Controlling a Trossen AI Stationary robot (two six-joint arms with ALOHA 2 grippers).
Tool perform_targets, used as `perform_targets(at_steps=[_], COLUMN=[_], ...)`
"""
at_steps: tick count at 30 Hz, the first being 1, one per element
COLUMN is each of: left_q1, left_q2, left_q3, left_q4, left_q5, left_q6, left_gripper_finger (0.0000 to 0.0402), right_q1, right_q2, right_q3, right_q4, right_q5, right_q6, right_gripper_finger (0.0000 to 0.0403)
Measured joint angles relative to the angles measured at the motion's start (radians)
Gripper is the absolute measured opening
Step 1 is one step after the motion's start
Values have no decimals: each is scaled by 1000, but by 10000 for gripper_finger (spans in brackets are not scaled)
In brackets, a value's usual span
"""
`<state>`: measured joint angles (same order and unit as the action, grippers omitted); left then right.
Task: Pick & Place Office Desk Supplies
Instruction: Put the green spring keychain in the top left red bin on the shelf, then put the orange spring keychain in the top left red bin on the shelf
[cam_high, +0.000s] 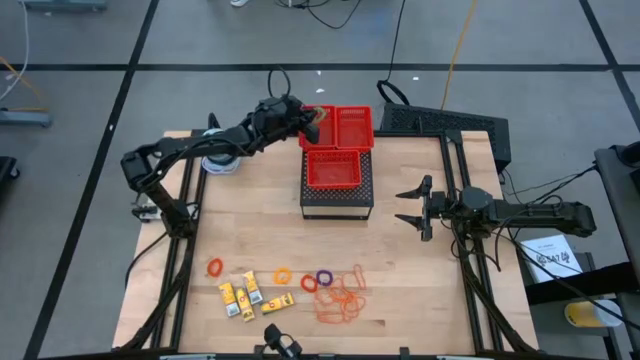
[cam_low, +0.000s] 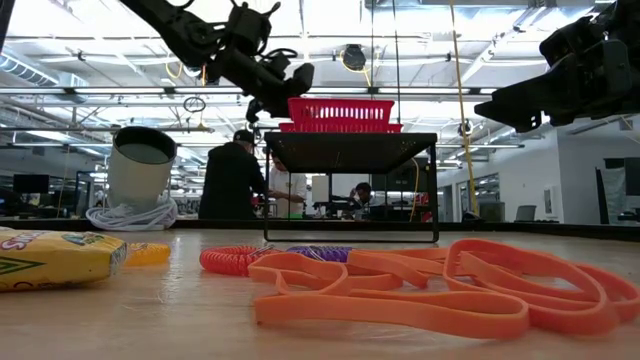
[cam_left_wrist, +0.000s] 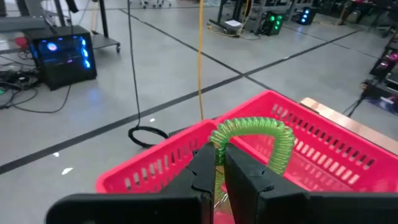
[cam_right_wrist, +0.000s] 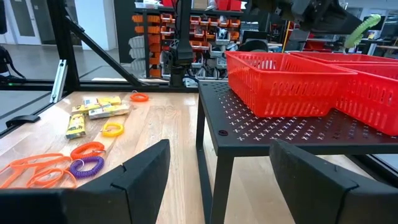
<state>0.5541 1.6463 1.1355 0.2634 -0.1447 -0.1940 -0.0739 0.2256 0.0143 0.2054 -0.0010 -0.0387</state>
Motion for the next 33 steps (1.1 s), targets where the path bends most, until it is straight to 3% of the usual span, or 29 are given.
perform_targets(at_steps=[3,11,16,26,33], left_q1=[-6,-6,-13,-77,-162], left_q2=[0,0,-21,-228,-422], left_q3=[0,0,0,0,0], left_q4=[1,-8,-39,-254,-703], left_q5=[14,14,27,67,68], left_q6=[0,38,66,202,173], left_gripper_finger=[49,167,212,229,227], right_q1=[0,0,0,0,0], right_q2=[0,0,0,0,0], right_q3=[0,0,0,0,0], right_q4=[0,0,0,0,0], right_q5=[0,0,0,0,0], right_q6=[0,0,0,0,0], right_gripper_finger=[267,267,267,267,267])
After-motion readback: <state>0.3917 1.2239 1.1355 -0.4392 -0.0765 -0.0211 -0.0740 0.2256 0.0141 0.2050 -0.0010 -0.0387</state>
